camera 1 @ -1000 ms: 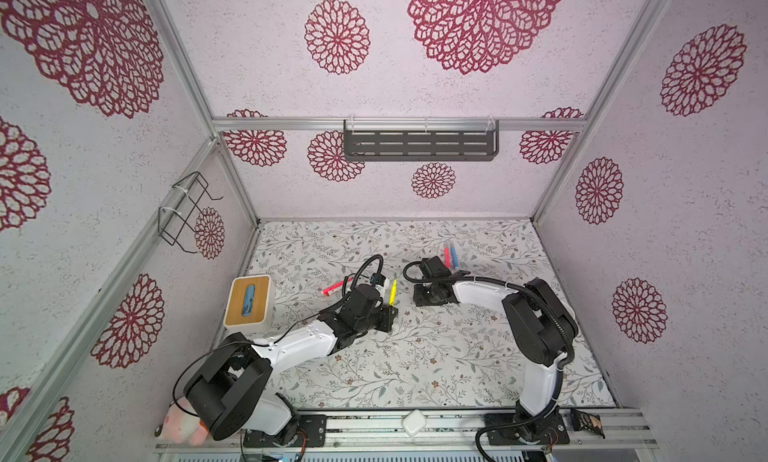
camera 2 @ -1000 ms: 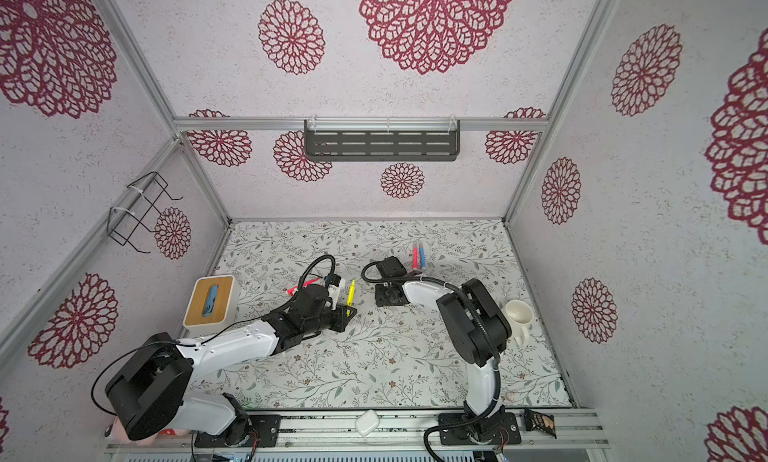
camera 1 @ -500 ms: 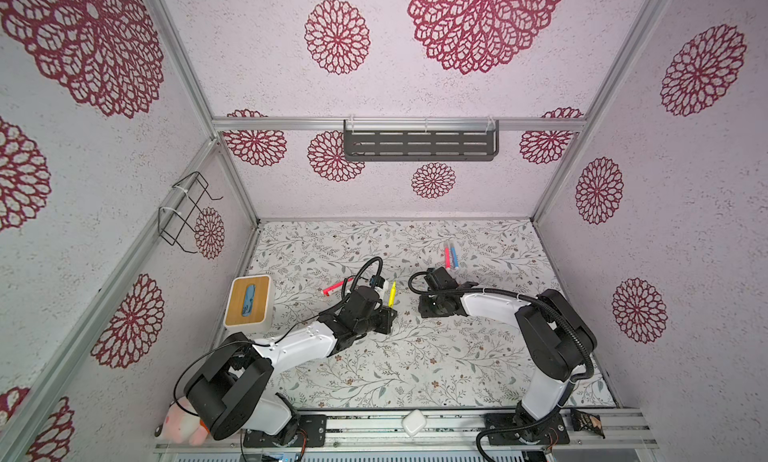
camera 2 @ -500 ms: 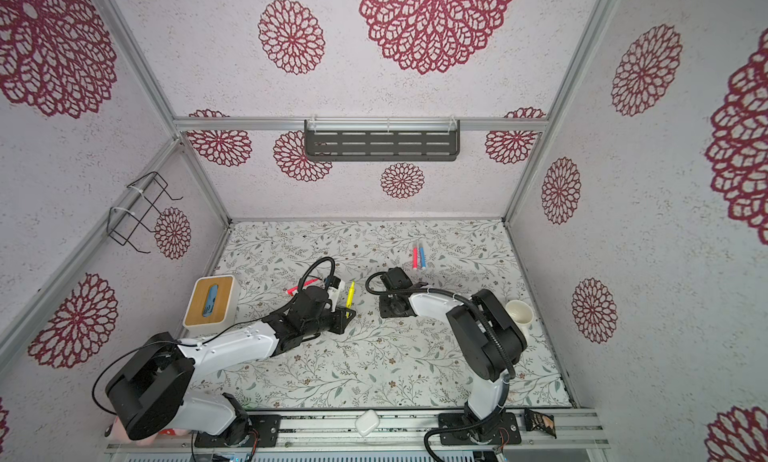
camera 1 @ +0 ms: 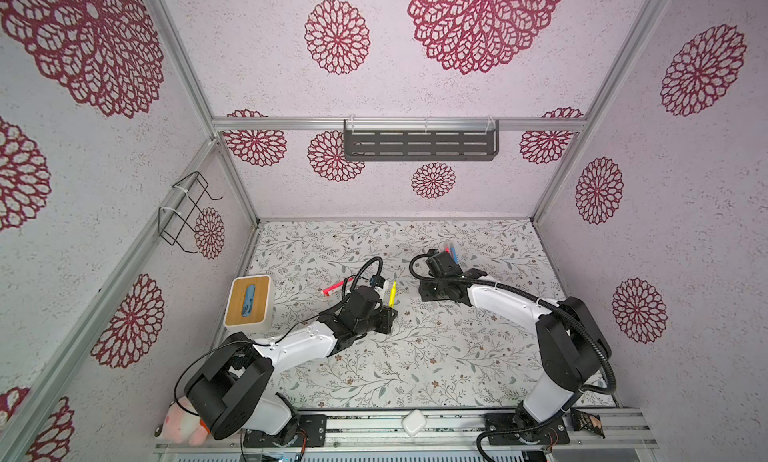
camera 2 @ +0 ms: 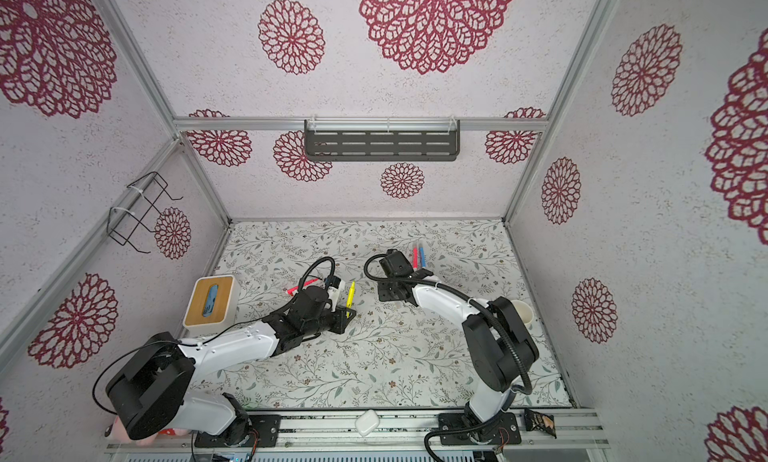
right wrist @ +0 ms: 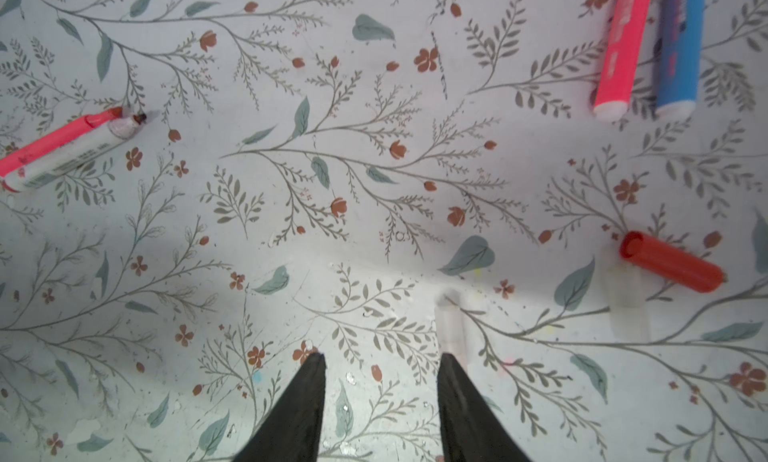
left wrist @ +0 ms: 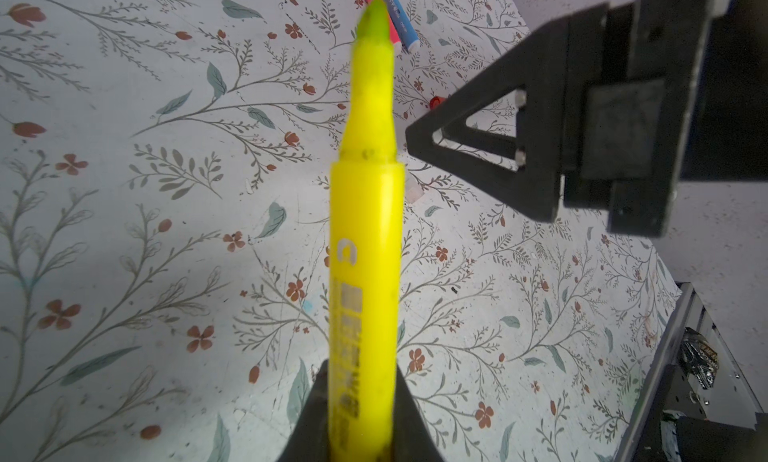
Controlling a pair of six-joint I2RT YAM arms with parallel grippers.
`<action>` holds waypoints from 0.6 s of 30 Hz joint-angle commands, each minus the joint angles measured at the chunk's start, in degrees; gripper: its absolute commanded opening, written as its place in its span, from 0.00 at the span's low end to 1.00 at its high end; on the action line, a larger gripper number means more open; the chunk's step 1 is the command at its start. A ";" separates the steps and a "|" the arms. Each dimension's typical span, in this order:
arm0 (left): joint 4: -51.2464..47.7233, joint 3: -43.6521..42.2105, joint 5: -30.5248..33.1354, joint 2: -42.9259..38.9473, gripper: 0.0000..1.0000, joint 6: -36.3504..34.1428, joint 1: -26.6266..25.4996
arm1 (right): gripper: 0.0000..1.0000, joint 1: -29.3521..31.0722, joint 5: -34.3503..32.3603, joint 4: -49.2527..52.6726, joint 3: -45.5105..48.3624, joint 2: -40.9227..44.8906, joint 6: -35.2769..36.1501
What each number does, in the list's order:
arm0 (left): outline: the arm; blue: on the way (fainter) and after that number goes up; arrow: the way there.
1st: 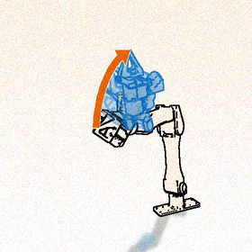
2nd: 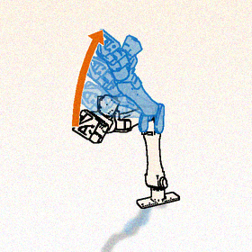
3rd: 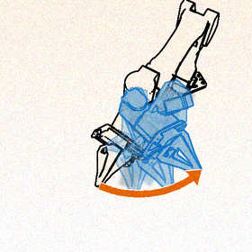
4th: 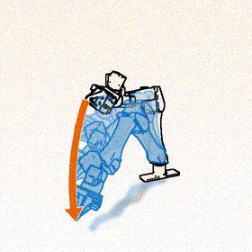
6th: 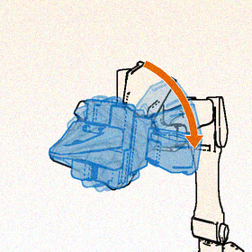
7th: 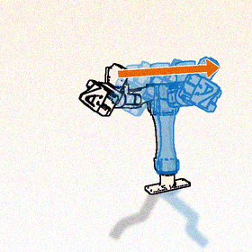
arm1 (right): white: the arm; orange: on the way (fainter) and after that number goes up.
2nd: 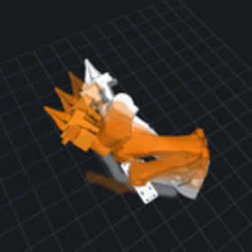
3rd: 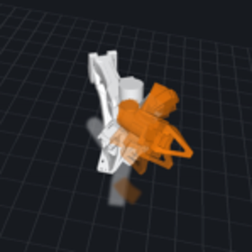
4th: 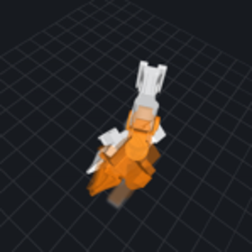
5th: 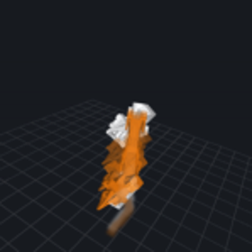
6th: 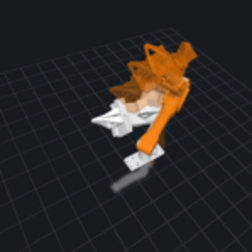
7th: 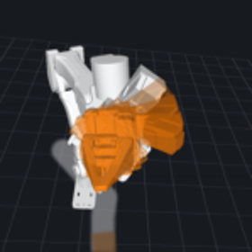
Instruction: Insert the pens into the pen caps
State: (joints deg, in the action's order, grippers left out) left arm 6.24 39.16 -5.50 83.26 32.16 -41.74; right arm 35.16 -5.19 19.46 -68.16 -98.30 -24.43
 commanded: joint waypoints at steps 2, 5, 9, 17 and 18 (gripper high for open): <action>1.18 -0.43 -0.06 -1.34 0.00 0.09 -0.10 | 0.46 -1.61 -2.41 5.30 -1.97 -2.47 3.19; 1.33 -0.59 -0.09 -1.37 0.00 0.14 -0.10 | 0.46 -2.40 -1.71 6.16 -2.85 -3.94 3.89; 1.76 -0.33 -0.38 -0.83 0.00 0.27 -0.10 | 0.45 -2.80 -1.06 7.10 -4.12 -6.20 4.87; 2.00 -0.44 -0.44 -0.47 0.00 0.29 -0.10 | 0.41 -2.85 -0.22 7.34 -5.53 -9.59 5.59; 2.00 -0.48 -0.43 -0.47 0.00 0.27 -0.09 | 0.41 -2.90 -0.12 7.42 -5.59 -9.84 5.61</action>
State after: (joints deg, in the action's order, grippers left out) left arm 6.68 39.16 -5.65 83.22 32.18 -41.74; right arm 32.40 -5.65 25.52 -72.07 -107.79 -19.97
